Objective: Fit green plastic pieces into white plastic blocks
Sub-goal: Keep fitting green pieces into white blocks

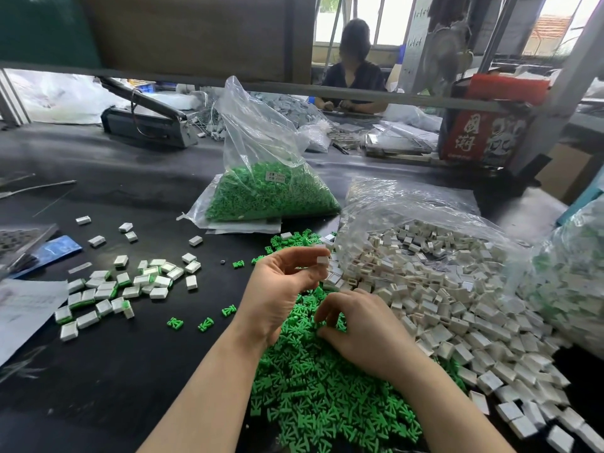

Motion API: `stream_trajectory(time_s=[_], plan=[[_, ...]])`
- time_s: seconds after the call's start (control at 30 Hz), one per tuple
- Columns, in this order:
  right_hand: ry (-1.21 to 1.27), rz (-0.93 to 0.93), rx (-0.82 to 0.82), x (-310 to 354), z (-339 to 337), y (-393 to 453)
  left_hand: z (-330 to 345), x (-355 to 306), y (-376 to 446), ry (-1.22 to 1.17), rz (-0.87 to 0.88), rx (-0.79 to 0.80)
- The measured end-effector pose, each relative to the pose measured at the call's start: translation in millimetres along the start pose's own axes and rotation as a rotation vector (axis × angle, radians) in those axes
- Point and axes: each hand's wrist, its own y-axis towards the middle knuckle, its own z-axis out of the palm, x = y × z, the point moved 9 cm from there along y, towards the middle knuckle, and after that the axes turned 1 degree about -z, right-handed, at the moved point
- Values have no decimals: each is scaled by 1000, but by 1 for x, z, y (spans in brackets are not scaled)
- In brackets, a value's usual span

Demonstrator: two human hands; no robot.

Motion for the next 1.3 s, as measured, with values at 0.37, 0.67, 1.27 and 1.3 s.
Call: stream_trajectory(time_s=[0.37, 0.67, 1.27, 1.3], plan=[[302, 136, -310, -27, -20, -1, 0, 17, 5, 56, -32, -82], [833, 267, -493, -55, -29, -6, 3, 24, 6, -26, -63, -107], [1248, 230, -578, -59, -37, -9, 21, 29, -1, -51, -129, -3], [1258, 228, -569, -58, -36, -9, 22, 29, -1, -53, -133, 7]])
